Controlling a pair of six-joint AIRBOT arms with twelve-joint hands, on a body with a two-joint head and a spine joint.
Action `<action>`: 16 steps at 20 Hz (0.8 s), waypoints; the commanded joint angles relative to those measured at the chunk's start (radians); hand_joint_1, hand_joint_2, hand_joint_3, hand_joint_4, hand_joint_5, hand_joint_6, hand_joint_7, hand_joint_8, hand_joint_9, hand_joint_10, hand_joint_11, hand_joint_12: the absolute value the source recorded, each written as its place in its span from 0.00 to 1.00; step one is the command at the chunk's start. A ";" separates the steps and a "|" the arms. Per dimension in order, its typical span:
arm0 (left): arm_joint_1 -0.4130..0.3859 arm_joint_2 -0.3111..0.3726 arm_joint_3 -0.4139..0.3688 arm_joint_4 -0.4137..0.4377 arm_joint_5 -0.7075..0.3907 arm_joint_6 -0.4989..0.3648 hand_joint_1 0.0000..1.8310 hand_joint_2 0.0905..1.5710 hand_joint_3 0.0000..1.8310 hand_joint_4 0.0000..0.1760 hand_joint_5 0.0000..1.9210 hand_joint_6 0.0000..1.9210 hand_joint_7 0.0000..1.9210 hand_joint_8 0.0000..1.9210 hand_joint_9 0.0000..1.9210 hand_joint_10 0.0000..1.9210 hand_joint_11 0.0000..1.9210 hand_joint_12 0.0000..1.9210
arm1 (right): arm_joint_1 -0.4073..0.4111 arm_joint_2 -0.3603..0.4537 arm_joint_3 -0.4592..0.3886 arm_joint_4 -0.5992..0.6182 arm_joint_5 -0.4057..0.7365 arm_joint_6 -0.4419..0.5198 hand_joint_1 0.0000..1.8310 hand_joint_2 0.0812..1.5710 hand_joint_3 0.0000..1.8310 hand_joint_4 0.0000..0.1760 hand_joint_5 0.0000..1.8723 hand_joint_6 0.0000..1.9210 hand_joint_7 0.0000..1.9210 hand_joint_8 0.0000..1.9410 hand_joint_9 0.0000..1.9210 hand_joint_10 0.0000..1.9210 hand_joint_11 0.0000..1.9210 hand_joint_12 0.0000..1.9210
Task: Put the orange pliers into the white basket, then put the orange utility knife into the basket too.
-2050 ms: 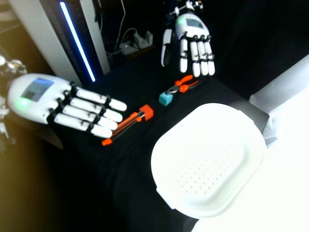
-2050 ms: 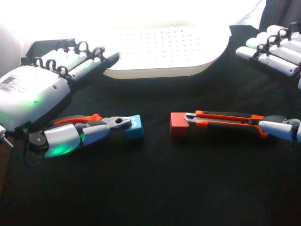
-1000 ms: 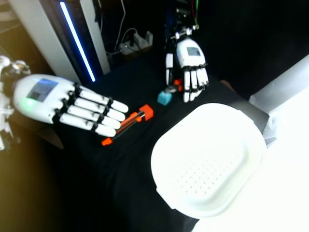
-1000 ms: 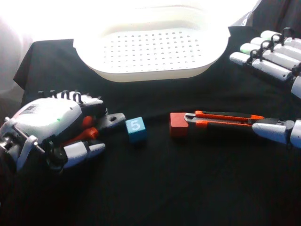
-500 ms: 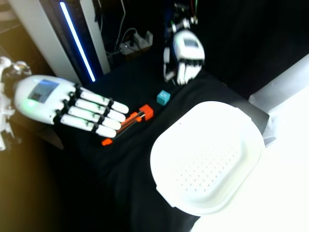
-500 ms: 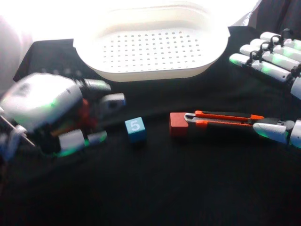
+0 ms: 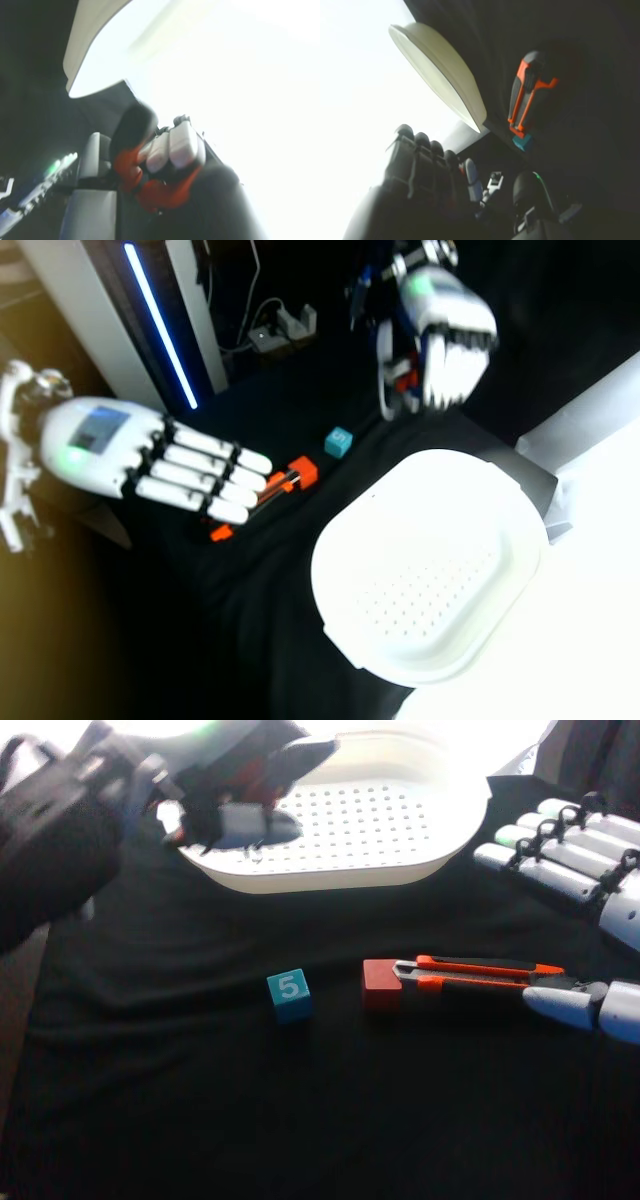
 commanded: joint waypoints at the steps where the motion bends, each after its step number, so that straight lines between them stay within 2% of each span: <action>1: -0.041 -0.022 0.036 0.001 -0.049 0.002 0.80 0.77 0.00 0.00 0.49 1.00 0.61 1.00 0.69 1.00 0.74 1.00 | 0.015 -0.002 0.002 -0.010 0.122 -0.002 0.22 0.81 0.00 0.00 0.00 0.00 0.00 0.00 0.00 0.00 0.00 0.00; 3: -0.080 -0.095 0.132 -0.059 0.041 0.030 0.78 0.78 0.01 0.00 0.43 1.00 0.58 1.00 0.67 1.00 0.73 1.00 | 0.015 -0.006 0.004 -0.015 0.120 -0.002 0.23 0.81 0.00 0.06 0.00 0.00 0.00 0.00 0.00 0.00 0.00 0.00; 4: -0.090 -0.124 0.169 -0.106 0.077 0.069 0.78 0.80 0.01 0.00 0.39 1.00 0.53 1.00 0.62 1.00 0.68 1.00 | 0.015 -0.011 0.008 -0.017 0.120 -0.001 0.23 0.81 0.00 0.02 0.00 0.00 0.00 0.00 0.00 0.00 0.00 0.00; 6: -0.097 -0.183 0.248 -0.217 0.150 0.147 0.75 0.80 0.01 0.00 0.36 1.00 0.49 1.00 0.57 1.00 0.64 1.00 | 0.015 -0.016 0.013 -0.024 0.116 0.002 0.23 0.82 0.00 0.01 0.00 0.00 0.00 0.00 0.00 0.00 0.00 0.00; 7: -0.094 -0.204 0.278 -0.246 0.175 0.148 0.58 0.85 0.03 0.00 0.27 0.87 0.31 0.92 0.37 1.00 0.43 1.00 | 0.015 -0.016 0.013 -0.025 0.116 0.004 0.23 0.82 0.00 0.00 0.00 0.00 0.00 0.00 0.00 0.00 0.00 0.00; 8: -0.086 -0.222 0.303 -0.275 0.194 0.149 0.58 0.85 0.03 0.00 0.27 0.87 0.31 0.92 0.37 1.00 0.43 1.00 | 0.015 -0.016 0.013 -0.025 0.116 0.005 0.23 0.82 0.00 0.00 0.00 0.00 0.00 0.00 0.00 0.00 0.00 0.00; 9: -0.074 -0.237 0.324 -0.308 0.204 0.149 0.58 0.86 0.01 0.00 0.26 0.85 0.31 0.90 0.31 1.00 0.36 1.00 | 0.015 -0.016 0.013 -0.025 0.116 0.006 0.23 0.82 0.00 0.00 0.00 0.00 0.00 0.00 0.00 0.00 0.00 0.00; 10: -0.066 -0.250 0.343 -0.327 0.217 0.149 0.56 0.87 0.00 0.12 0.25 0.89 0.30 0.86 0.23 0.92 0.26 1.00 | 0.015 -0.016 0.013 -0.026 0.116 0.006 0.24 0.82 0.00 0.12 0.00 0.00 0.00 0.00 0.00 0.00 0.00 0.00; 11: -0.061 -0.256 0.353 -0.339 0.225 0.149 0.42 0.79 0.00 0.19 0.14 0.54 0.19 0.44 0.13 0.57 0.03 0.82 | 0.015 -0.016 0.013 -0.027 0.116 0.007 0.26 0.81 0.00 0.07 0.00 0.00 0.00 0.00 0.00 0.00 0.00 0.00; 12: -0.052 -0.261 0.361 -0.359 0.231 0.149 0.42 0.79 0.00 0.19 0.14 0.54 0.19 0.44 0.13 0.57 0.03 0.82 | 0.015 -0.016 0.013 -0.027 0.116 0.007 0.26 0.81 0.00 0.07 0.00 0.00 0.00 0.00 0.00 0.00 0.00 0.00; 13: -0.048 -0.261 0.362 -0.365 0.231 0.149 0.40 0.77 0.00 0.10 0.14 0.30 0.21 0.22 0.13 0.37 0.01 0.67 | 0.015 -0.016 0.013 -0.027 0.116 0.007 0.24 0.82 0.00 0.00 0.00 0.00 0.00 0.00 0.00 0.00 0.00 0.00; 14: -0.046 -0.261 0.362 -0.366 0.232 0.149 0.37 0.76 0.00 0.14 0.12 0.12 0.17 0.08 0.11 0.20 0.00 0.49 | 0.015 -0.016 0.013 -0.027 0.116 0.008 0.22 0.82 0.00 0.00 0.00 0.00 0.00 0.00 0.00 0.00 0.00 0.00; 15: -0.046 -0.261 0.361 -0.365 0.231 0.149 0.26 0.74 0.00 0.60 0.02 0.01 0.02 0.00 0.02 0.02 0.00 0.08 | 0.015 -0.016 0.013 -0.027 0.116 0.009 0.25 0.81 0.00 0.10 0.00 0.00 0.00 0.00 0.00 0.00 0.00 0.00; 16: -0.046 -0.258 0.353 -0.358 0.222 0.149 0.26 0.74 0.00 0.60 0.02 0.01 0.02 0.00 0.02 0.02 0.00 0.08 | 0.015 -0.016 0.013 -0.027 0.116 0.009 0.25 0.81 0.00 0.10 0.00 0.00 0.00 0.00 0.00 0.00 0.00 0.00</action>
